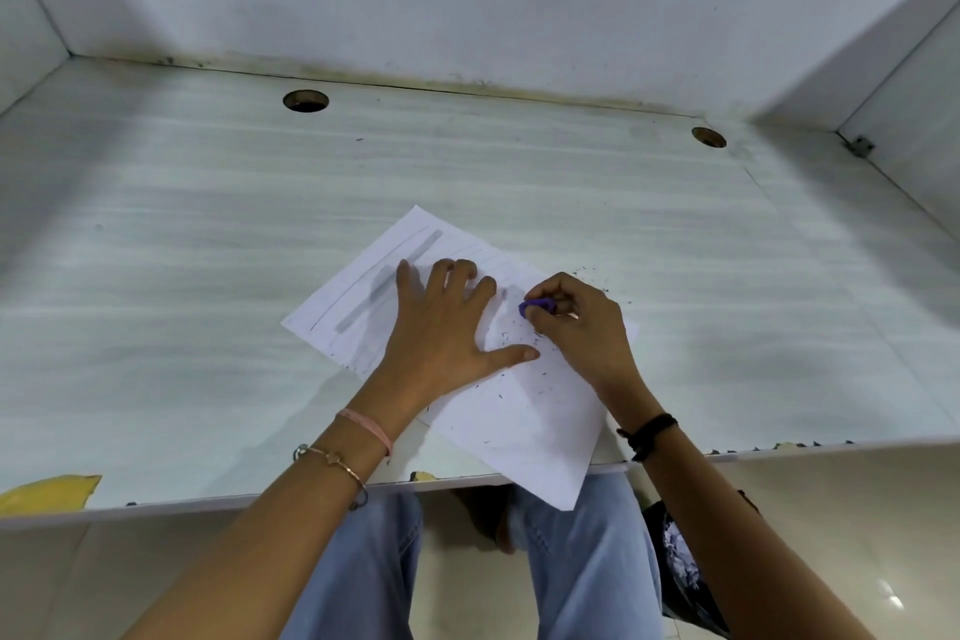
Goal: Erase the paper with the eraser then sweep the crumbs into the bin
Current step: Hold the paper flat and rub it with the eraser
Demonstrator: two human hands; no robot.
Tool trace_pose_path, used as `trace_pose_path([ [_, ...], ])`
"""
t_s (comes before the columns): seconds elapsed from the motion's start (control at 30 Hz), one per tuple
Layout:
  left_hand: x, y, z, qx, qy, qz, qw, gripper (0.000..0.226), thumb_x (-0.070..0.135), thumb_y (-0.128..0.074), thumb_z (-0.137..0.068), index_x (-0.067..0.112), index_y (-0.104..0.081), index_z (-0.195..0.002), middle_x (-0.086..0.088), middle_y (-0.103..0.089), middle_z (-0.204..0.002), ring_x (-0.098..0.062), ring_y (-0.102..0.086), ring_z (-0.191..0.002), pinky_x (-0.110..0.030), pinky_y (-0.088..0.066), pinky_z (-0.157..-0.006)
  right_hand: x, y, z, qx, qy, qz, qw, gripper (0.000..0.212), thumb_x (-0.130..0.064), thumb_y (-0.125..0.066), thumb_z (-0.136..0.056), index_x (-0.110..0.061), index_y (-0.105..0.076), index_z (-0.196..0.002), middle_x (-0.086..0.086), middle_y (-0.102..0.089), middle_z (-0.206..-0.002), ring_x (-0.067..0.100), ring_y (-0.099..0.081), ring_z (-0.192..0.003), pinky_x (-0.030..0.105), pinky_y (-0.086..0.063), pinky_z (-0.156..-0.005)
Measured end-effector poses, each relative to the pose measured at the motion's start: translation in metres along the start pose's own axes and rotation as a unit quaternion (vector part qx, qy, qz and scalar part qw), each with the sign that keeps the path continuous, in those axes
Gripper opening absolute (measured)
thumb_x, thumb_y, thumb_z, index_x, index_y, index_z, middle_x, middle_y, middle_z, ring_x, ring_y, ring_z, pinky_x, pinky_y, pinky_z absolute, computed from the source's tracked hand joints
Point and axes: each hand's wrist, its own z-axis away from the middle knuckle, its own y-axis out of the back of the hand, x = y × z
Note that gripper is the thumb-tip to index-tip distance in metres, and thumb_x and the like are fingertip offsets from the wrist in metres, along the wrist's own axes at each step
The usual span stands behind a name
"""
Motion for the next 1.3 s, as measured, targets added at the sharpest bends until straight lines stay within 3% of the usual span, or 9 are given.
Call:
trace_pose_path([
  [0.1,0.005,-0.009,-0.004,-0.038,0.005,0.023,0.999,0.112,0.097,-0.013,-0.064,0.027,-0.029,-0.149,-0.001,-0.005,-0.164,-0.019,0.004,-0.151,-0.066,0.005,-0.114,-0.005,0.000,0.000,-0.010,0.022,0.030,0.999,0.006,0.001,-0.068,-0.079,-0.003,-0.067,-0.083,-0.003,-0.063,-0.070,-0.004,-0.054,-0.057,0.005,-0.042,-0.056],
  [0.2,0.002,-0.011,-0.005,-0.072,0.005,0.018,0.997,0.106,0.094,-0.011,-0.067,0.035,-0.004,-0.155,0.004,0.012,-0.164,-0.015,0.016,-0.149,-0.066,0.011,-0.113,-0.006,-0.002,0.003,-0.012,0.046,0.044,0.998,0.006,-0.001,-0.069,-0.077,-0.006,-0.068,-0.078,0.004,-0.065,-0.070,0.004,-0.054,-0.056,0.010,-0.043,-0.056],
  [0.47,0.000,-0.017,-0.007,-0.062,0.001,0.008,0.998,0.110,0.095,0.001,-0.062,0.036,0.004,-0.155,0.005,0.013,-0.163,-0.016,0.015,-0.150,-0.067,0.009,-0.113,-0.013,0.003,-0.019,-0.028,0.093,0.139,0.986,0.010,0.000,-0.067,-0.073,-0.009,-0.069,-0.075,0.001,-0.066,-0.069,0.015,-0.058,-0.064,0.027,-0.048,-0.062],
  [0.63,0.000,-0.018,-0.007,-0.061,-0.007,-0.006,0.998,0.113,0.094,0.009,-0.060,0.032,0.005,-0.156,0.003,0.012,-0.164,-0.017,0.014,-0.150,-0.068,0.007,-0.113,-0.018,-0.005,-0.004,-0.084,0.117,0.167,0.976,0.010,-0.002,-0.068,-0.072,-0.012,-0.069,-0.075,-0.002,-0.064,-0.066,0.011,-0.054,-0.060,0.022,-0.043,-0.059],
  [0.77,0.000,-0.017,-0.007,-0.064,0.000,0.005,0.998,0.108,0.094,-0.003,-0.066,0.033,0.007,-0.155,0.004,0.015,-0.163,-0.017,0.016,-0.150,-0.067,0.010,-0.113,-0.013,0.004,-0.022,-0.026,0.082,0.154,0.984,0.009,-0.002,-0.067,-0.074,-0.011,-0.070,-0.076,0.002,-0.065,-0.067,0.014,-0.056,-0.059,0.026,-0.046,-0.058],
  [0.9,0.000,-0.017,-0.007,-0.064,-0.008,-0.008,0.998,0.114,0.094,0.011,-0.059,0.032,0.006,-0.156,0.002,0.013,-0.164,-0.018,0.014,-0.150,-0.068,0.007,-0.112,-0.019,-0.007,-0.004,-0.073,0.128,0.192,0.970,0.008,-0.003,-0.067,-0.072,-0.011,-0.069,-0.075,-0.001,-0.062,-0.066,0.011,-0.053,-0.060,0.022,-0.042,-0.060],
  [1.07,0.001,-0.015,-0.007,-0.068,0.001,0.013,0.998,0.104,0.092,-0.012,-0.071,0.034,0.007,-0.155,0.004,0.015,-0.163,-0.017,0.017,-0.149,-0.066,0.012,-0.112,-0.011,0.008,-0.026,-0.017,0.084,0.175,0.981,0.008,-0.003,-0.067,-0.075,-0.011,-0.070,-0.076,0.001,-0.065,-0.068,0.016,-0.057,-0.061,0.030,-0.048,-0.061],
  [1.2,0.000,-0.018,-0.007,-0.060,-0.009,-0.010,0.998,0.108,0.093,-0.001,-0.066,0.032,0.007,-0.155,0.002,0.013,-0.164,-0.019,0.014,-0.150,-0.068,0.008,-0.112,-0.016,-0.006,-0.009,-0.062,0.141,0.215,0.964,0.009,-0.005,-0.066,-0.072,-0.013,-0.069,-0.076,-0.006,-0.060,-0.065,0.009,-0.053,-0.060,0.017,-0.041,-0.058],
  [1.3,0.001,-0.016,-0.007,-0.068,0.001,0.011,0.998,0.104,0.092,-0.012,-0.072,0.034,0.006,-0.155,0.004,0.014,-0.163,-0.017,0.017,-0.149,-0.066,0.012,-0.112,-0.011,0.006,-0.023,-0.033,0.101,0.177,0.979,0.008,-0.002,-0.067,-0.074,-0.010,-0.069,-0.075,-0.008,-0.059,-0.062,0.007,-0.051,-0.056,0.017,-0.041,-0.056],
])
